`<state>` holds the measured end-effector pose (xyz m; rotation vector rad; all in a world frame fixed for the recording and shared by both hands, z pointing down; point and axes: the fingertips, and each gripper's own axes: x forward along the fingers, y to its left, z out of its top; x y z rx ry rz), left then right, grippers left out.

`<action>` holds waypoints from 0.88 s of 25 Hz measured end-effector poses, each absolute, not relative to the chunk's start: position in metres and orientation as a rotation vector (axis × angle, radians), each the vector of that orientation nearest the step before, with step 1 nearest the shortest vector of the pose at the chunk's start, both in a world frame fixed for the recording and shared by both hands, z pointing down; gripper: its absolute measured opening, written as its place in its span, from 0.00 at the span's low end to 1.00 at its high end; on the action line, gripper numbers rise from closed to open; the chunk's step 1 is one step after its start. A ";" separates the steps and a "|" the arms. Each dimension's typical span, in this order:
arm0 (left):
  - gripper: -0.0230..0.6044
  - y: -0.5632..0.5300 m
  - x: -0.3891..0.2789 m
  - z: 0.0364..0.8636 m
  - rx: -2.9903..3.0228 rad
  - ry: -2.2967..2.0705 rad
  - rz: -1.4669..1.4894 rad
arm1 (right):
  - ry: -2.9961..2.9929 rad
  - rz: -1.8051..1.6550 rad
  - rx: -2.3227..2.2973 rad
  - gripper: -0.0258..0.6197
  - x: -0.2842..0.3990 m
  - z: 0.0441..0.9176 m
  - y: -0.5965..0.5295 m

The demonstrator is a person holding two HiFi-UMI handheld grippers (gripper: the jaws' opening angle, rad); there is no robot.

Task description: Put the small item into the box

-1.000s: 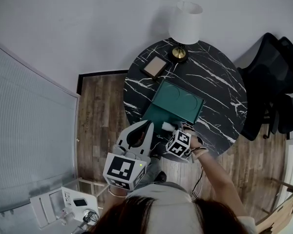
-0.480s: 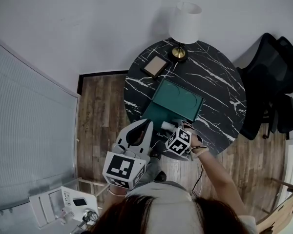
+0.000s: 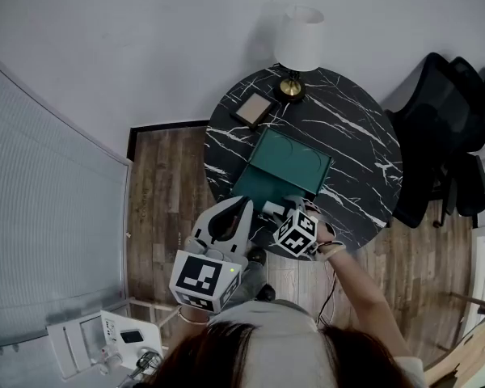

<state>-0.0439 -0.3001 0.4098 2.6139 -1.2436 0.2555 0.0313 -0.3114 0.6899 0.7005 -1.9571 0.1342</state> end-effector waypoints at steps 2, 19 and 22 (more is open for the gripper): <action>0.05 -0.294 -0.045 0.407 2.620 -1.247 0.253 | -1.965 0.142 0.730 0.34 0.032 0.684 -0.308; 0.05 -0.233 -0.054 0.381 2.673 -1.312 0.210 | -2.062 0.219 1.012 0.20 0.038 0.618 -0.267; 0.05 -0.217 -0.053 0.376 2.681 -1.324 0.201 | -2.089 0.206 1.061 0.18 0.040 0.602 -0.256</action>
